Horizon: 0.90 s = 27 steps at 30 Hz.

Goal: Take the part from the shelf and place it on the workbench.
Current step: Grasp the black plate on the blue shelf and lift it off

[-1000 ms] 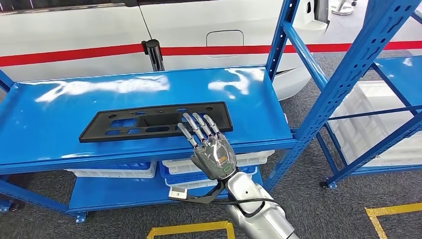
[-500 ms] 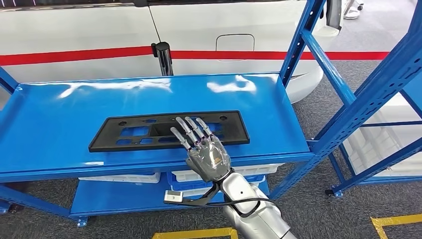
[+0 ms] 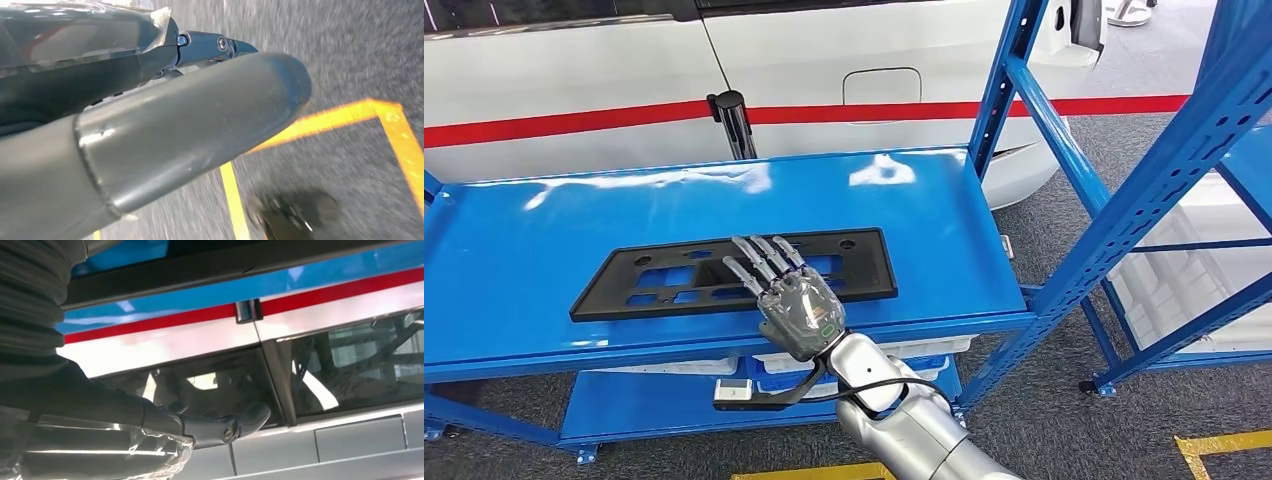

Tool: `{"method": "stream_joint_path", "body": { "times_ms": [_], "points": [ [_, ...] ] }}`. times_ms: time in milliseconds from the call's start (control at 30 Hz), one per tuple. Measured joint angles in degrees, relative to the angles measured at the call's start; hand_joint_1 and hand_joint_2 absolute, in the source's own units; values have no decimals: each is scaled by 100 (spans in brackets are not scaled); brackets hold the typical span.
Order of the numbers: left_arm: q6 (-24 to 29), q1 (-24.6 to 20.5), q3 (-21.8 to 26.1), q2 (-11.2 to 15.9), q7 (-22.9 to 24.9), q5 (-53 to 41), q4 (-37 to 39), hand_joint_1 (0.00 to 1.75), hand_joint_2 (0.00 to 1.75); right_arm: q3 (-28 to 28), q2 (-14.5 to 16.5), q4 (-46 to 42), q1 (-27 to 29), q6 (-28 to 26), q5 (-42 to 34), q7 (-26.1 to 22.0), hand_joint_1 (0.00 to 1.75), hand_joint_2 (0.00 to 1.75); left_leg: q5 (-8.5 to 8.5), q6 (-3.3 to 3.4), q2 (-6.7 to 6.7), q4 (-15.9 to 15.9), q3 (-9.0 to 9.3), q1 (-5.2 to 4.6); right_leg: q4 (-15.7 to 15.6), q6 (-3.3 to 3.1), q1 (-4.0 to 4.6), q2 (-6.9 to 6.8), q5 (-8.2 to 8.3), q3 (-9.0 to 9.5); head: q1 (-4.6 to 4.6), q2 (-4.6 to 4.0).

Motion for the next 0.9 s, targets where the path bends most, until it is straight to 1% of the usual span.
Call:
{"method": "stream_joint_path", "body": {
  "times_ms": [67,133,233,500,633,767,900],
  "points": [
    [174,-32,-255,1,189,-500,0,0,0,49,143,313,-148,-6,-101,-46,0,175,8,-34,0,-6,1,1,1,-3,3,-1,0,1,1,1],
    [248,-57,-544,2,311,-840,0,0,0,76,264,552,-243,-11,-157,-70,0,175,14,-53,-1,-8,2,1,2,-4,4,-1,0,2,2,1],
    [274,-71,-824,-1,367,-947,0,0,0,109,379,783,-332,-13,-182,-89,0,175,15,-83,0,-8,7,-1,3,-4,2,-1,0,6,3,0],
    [215,-71,-1133,4,399,-1105,0,0,0,184,504,1087,-435,-10,-230,-140,0,175,13,-87,-1,-3,10,-24,0,-2,-22,-2,1,13,4,1],
    [85,-70,-1209,5,300,-1112,0,0,0,280,683,1343,-529,2,-278,-145,0,175,9,-87,0,-3,9,-28,-1,-1,-26,-2,0,11,4,1],
    [27,-63,-1213,4,215,-1017,0,0,0,392,853,1747,-722,1,-273,102,0,175,8,-87,-2,-3,9,-29,-3,-1,-26,-2,0,10,3,2],
    [7,-55,-1212,4,201,-970,0,0,0,516,883,2145,-941,-36,-157,553,0,175,8,-87,-1,-3,10,-28,-3,-1,-26,-2,0,12,4,0]
  ]
}}
